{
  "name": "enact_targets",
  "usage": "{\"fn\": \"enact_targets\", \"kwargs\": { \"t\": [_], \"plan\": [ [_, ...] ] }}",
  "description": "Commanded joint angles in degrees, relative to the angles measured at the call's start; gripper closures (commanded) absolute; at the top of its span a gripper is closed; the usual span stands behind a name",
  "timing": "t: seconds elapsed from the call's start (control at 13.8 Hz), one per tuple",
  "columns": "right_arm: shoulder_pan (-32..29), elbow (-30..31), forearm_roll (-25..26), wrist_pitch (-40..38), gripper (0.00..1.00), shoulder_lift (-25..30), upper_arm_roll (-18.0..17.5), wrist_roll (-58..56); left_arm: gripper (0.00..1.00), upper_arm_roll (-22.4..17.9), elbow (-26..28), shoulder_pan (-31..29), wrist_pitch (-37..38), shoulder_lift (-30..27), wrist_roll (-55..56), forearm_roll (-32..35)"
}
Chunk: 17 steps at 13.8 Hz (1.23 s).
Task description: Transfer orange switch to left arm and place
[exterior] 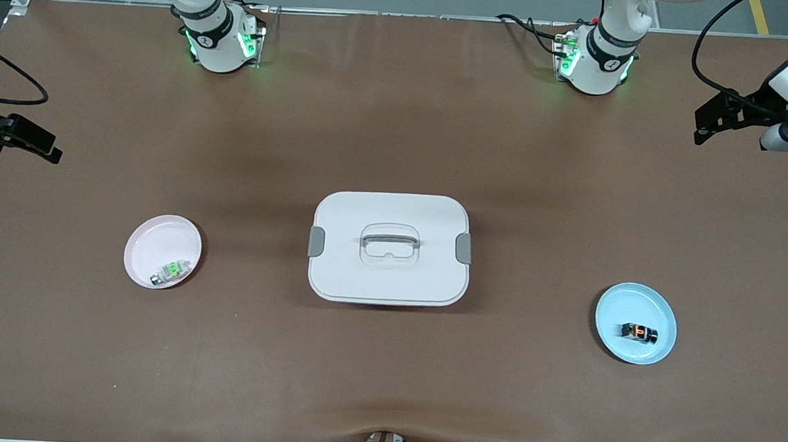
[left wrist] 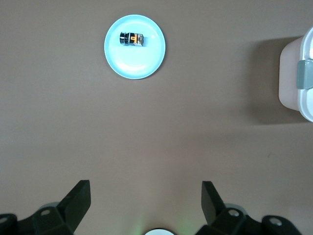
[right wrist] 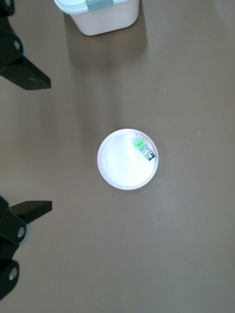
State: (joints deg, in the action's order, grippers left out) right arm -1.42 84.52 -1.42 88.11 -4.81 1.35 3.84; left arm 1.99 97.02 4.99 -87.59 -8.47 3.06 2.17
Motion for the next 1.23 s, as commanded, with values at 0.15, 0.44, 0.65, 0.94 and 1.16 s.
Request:
{"fn": "enact_targets", "kwargs": {
  "t": [0.15,0.44,0.65,0.94,1.16],
  "plan": [
    [-0.2,1.6,-1.7,0.3,0.0,1.8,0.0,0.7,0.0,5.6,-2.5,-4.6,0.2,1.7,0.5,-1.1],
    [-0.2,1.6,-1.7,0.5,0.0,1.8,0.0,0.7,0.0,5.1,-2.7,-5.0,0.4,1.2,-0.1,-2.1],
    [0.0,1.5,-1.8,0.5,0.0,1.8,0.0,0.7,0.0,4.9,-4.6,-5.2,0.9,1.6,-0.3,-2.6],
    [-0.1,1.5,-1.8,0.6,0.0,1.8,0.0,0.7,0.0,4.7,-4.6,-5.3,2.6,2.2,-0.2,-2.0],
    [-0.2,1.6,-1.8,0.7,0.0,1.8,0.0,0.7,0.0,4.5,-6.0,-5.7,2.9,3.0,0.5,-1.8]
  ]
}}
